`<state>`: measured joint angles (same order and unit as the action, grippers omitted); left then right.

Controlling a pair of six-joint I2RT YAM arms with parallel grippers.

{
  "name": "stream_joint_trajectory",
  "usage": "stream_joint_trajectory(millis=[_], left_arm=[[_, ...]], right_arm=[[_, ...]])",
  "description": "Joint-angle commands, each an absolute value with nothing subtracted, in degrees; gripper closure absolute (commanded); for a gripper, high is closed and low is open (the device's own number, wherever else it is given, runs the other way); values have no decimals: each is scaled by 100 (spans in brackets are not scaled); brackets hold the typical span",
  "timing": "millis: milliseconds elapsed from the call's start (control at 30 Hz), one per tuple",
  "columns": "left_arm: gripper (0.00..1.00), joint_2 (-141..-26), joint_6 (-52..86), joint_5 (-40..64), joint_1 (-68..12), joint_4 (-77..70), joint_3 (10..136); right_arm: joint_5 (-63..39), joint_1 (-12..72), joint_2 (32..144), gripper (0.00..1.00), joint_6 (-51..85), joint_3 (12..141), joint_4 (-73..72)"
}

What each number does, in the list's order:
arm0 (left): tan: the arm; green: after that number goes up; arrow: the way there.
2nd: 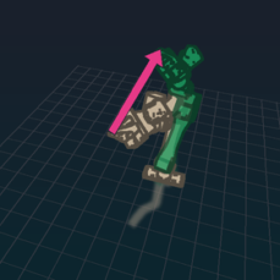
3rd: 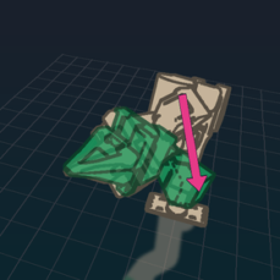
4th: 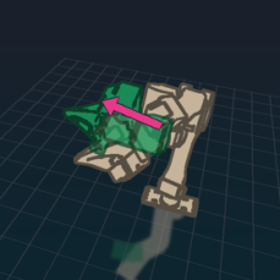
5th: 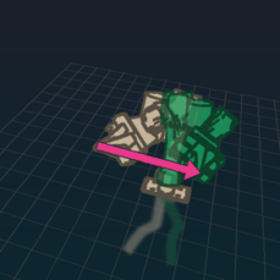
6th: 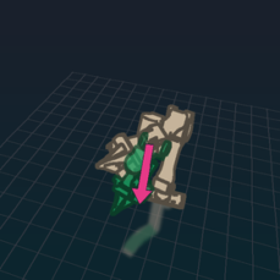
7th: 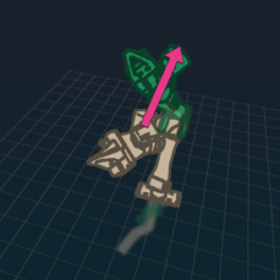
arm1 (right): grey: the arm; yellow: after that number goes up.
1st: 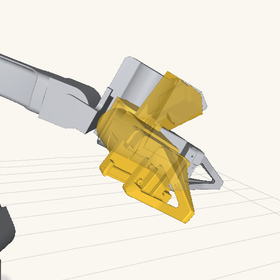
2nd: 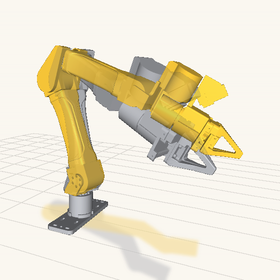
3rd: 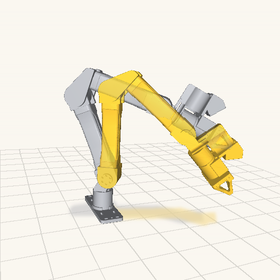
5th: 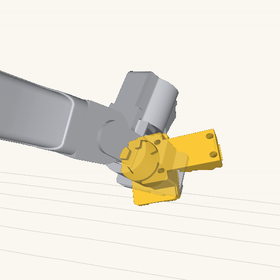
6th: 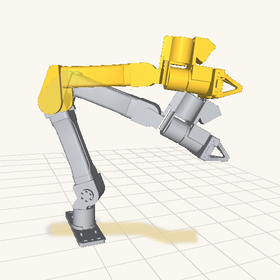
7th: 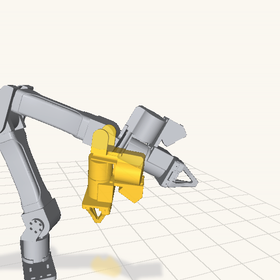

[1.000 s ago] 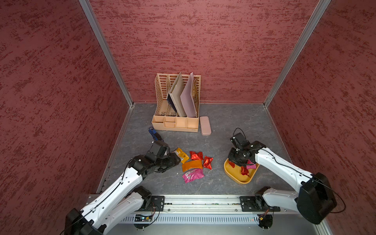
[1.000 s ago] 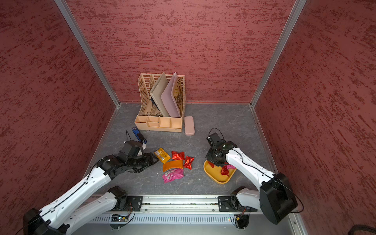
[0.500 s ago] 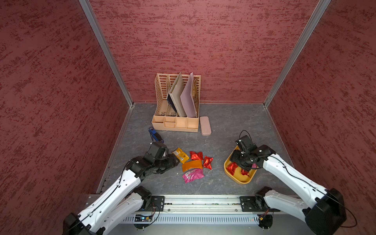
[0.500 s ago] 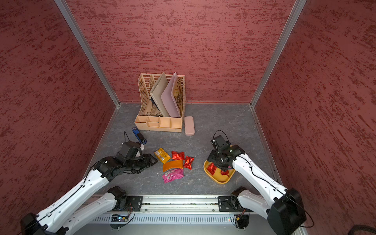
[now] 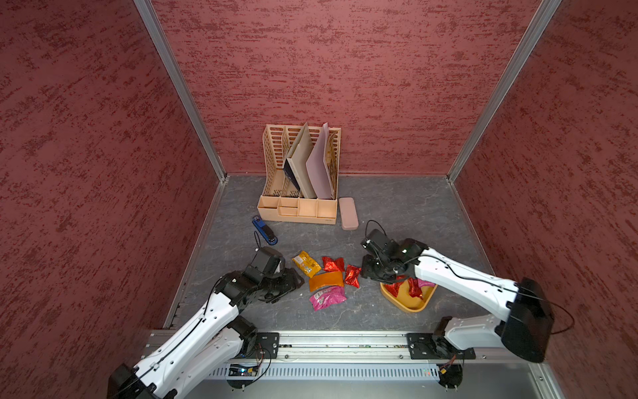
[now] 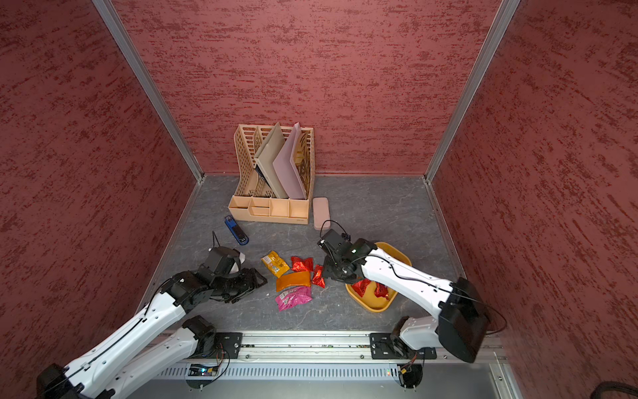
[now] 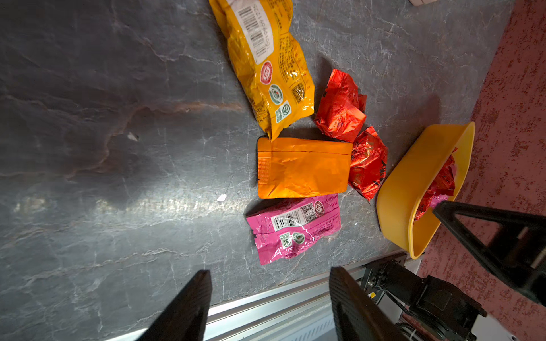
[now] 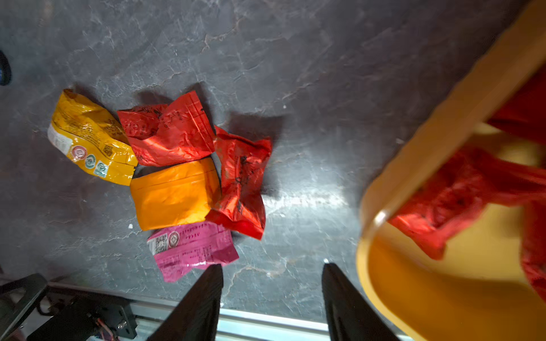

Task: Put the tea bags into the storage box
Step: Pick up the tea bag from the center of the board.

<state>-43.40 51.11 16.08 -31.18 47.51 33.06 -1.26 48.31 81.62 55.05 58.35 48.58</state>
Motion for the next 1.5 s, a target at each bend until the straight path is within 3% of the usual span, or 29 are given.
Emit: stream_joint_trajectory(millis=[0,233,400,500,833,933,1033,1467], left_arm=[[32,-4120,5230,1644,-3085,4877,3246],[33,-3887,5437,1715,-3098,4899,3059],[33,-3730,5388,1605,-3090,4992,3046],[33,-3631,5440,1600,-3092,4977,2981],[33,-3597,5306,1652,-3085,5090,3071],[33,-3543,5282,1643,-3081,5167,3085],[33,-3458,5286,1695,-3084,5155,3044],[33,-3706,5135,1823,-3085,4676,2909]], right_arm=[[-241,4895,8736,43,5364,6090,4348],[-281,4895,9640,56,5107,6539,4287],[-110,4895,9854,76,5070,6732,4495],[-86,4897,9815,82,5106,6667,4485],[-98,4976,9929,78,5146,6666,4459],[-58,5017,10051,85,5185,6705,4544],[81,5058,9992,99,5195,6772,4728],[1067,5036,7624,100,5440,6592,6312]])
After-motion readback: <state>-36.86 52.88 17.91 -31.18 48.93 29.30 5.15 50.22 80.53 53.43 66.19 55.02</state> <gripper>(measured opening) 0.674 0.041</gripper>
